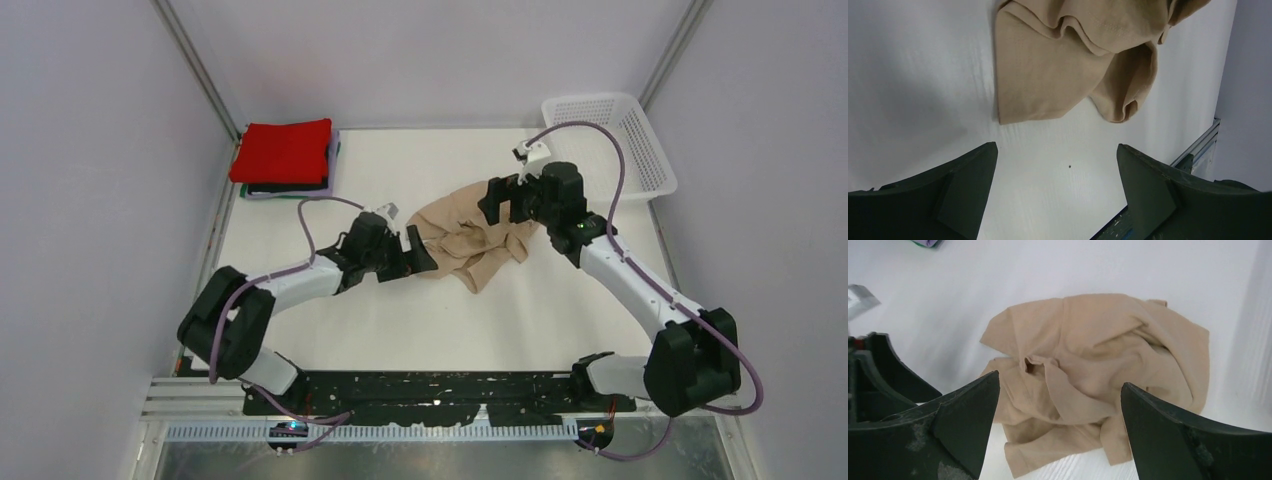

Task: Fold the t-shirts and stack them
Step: Flatten out the tshirt

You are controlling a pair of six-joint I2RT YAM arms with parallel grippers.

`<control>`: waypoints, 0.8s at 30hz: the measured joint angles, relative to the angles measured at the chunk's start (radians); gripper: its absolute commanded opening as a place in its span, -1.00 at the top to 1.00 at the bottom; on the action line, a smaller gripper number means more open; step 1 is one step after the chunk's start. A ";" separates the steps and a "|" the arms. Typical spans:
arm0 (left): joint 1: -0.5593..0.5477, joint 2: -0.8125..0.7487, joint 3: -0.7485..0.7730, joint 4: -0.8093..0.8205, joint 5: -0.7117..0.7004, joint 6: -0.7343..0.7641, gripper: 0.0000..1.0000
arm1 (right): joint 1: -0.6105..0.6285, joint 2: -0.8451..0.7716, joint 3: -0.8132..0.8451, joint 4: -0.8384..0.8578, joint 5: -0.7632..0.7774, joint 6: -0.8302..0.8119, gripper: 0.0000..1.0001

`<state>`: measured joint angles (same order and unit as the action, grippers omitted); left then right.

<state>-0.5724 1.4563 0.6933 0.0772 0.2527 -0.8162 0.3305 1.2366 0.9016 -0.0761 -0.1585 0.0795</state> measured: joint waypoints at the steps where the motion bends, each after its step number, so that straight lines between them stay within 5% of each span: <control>1: -0.014 0.041 0.027 0.000 0.000 -0.009 -0.82 | 0.000 0.031 0.027 0.000 -0.022 -0.011 -0.99; 13: -0.103 0.219 0.183 -0.121 -0.143 -0.089 -0.55 | 0.074 0.436 0.405 -0.049 -0.139 -0.105 -0.95; 24: -0.161 0.348 0.333 -0.173 -0.229 -0.176 -0.04 | 0.098 0.507 0.432 -0.083 -0.126 -0.108 -0.94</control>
<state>-0.7334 1.8042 1.0267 -0.0959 0.0242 -0.9920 0.4282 1.7439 1.3334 -0.1589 -0.2848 -0.0288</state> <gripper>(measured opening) 0.618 0.974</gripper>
